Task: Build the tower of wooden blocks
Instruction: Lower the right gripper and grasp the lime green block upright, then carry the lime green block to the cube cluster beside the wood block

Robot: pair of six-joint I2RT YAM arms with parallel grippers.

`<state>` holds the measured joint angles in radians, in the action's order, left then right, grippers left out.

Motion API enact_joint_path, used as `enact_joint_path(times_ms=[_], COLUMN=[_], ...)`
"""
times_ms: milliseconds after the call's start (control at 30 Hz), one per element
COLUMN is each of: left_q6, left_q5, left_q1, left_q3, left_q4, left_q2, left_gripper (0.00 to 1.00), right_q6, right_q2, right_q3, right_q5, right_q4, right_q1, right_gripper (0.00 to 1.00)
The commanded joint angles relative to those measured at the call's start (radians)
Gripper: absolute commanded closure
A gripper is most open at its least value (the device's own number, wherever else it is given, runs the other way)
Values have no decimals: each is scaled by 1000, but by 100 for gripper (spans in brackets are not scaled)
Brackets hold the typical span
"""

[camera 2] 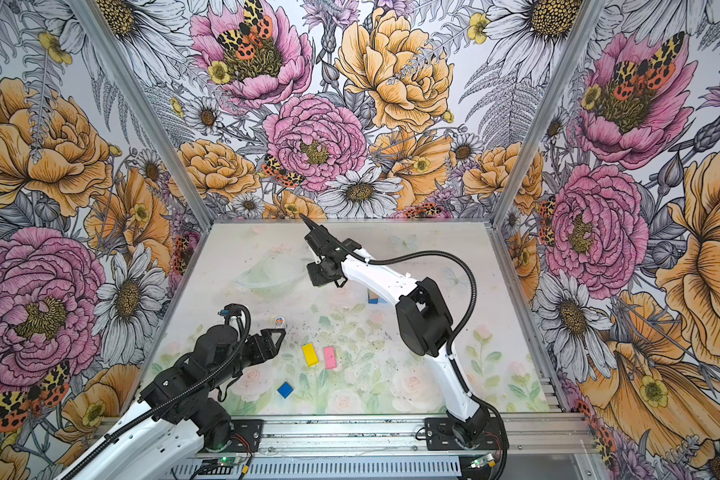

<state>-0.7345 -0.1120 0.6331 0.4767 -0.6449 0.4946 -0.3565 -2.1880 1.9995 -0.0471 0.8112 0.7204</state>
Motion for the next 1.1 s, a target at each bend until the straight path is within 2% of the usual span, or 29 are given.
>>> enact_joint_path(times_ms=[0,433,767,1067], left_q6=[29,37,17,-6], left_q5=[16,49,-3,-32], left_q1=[9,32,155,248], left_q3=[40,92,138,176], left_q4=[48,119,176,256], left_q2=[22,124,232,353], left_gripper=[19,19,19,19], right_q6=[-24,-28,-33,-28], right_q2=[94,404,586,629], right_q3=[-43,-345,-620,-739], right_q5=[27,85,89,47], right_q4=[-7,-22,-87,-146], right_q1=[-32,-148,-240,-292], right_gripper=[76,77,77,78])
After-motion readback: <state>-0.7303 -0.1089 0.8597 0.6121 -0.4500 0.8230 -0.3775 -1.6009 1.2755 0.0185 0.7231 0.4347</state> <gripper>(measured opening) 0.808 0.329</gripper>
